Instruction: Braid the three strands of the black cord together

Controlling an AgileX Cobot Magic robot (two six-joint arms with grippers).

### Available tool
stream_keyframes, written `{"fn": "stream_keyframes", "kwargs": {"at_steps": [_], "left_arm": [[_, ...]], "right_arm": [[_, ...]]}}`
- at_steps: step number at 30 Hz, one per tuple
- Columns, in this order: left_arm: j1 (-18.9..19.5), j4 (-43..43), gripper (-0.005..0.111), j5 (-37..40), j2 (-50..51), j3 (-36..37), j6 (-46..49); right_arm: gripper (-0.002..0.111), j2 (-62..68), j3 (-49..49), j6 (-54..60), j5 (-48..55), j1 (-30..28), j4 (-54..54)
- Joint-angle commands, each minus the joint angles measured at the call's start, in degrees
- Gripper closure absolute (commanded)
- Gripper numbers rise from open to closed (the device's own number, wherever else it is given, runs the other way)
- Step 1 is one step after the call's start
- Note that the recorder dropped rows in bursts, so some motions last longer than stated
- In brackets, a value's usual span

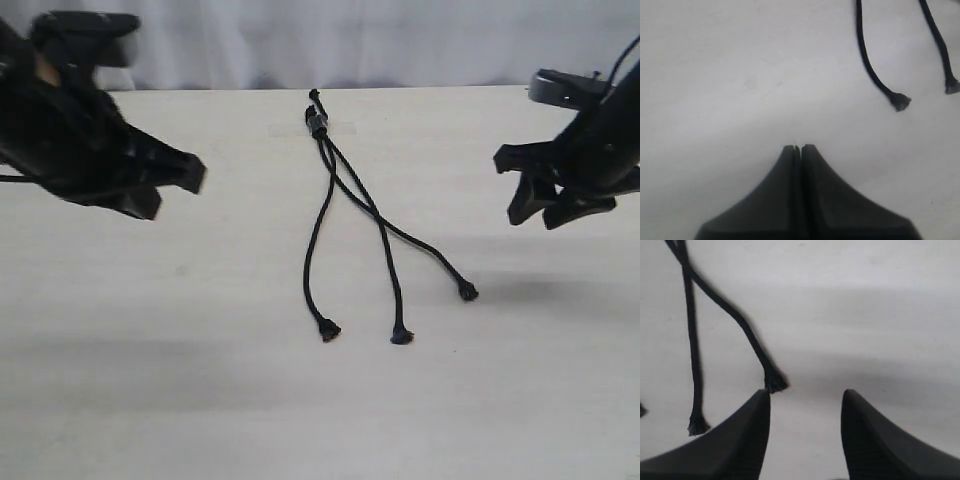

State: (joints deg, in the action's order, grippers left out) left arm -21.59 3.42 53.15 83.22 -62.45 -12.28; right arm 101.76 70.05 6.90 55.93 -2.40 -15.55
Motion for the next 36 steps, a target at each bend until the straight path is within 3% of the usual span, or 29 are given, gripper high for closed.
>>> {"fn": "stream_keyframes", "kwargs": {"at_steps": [1, 8, 12, 17, 21, 30, 36], "left_arm": [[-8.71, -2.84, 0.107, -1.23, 11.14, -5.99, -5.43], [-17.18, -2.84, 0.107, 0.48, 28.82, -23.44, -7.25], [-20.05, -2.96, 0.107, 5.68, 37.34, -34.00, -7.44], [-22.13, -2.96, 0.107, 6.62, 44.80, -43.52, -7.80], [-22.44, -2.86, 0.100, 7.72, 48.69, -47.42, -9.87], [-22.44, -1.97, 0.063, 6.43, 51.66, -47.97, -10.42], [-22.44, 0.50, 0.059, 3.81, 53.90, -47.97, -10.42]], "right_arm": [[0.065, -4.25, -4.57, -0.07, -1.57, -5.37, -3.80], [0.065, -9.84, -10.43, 0.32, -5.25, -7.68, -3.82], [0.065, -11.33, -11.89, 0.32, -6.12, -7.68, -3.55], [0.065, -11.74, -11.88, 0.07, -6.13, -7.68, -3.55], [0.065, -11.86, -11.88, 0.07, -6.23, -7.71, -3.55], [0.065, -11.86, -11.88, 0.07, -6.72, -7.71, -3.55], [0.065, -11.86, -11.88, 0.07, -6.72, -7.71, -3.55]]}}
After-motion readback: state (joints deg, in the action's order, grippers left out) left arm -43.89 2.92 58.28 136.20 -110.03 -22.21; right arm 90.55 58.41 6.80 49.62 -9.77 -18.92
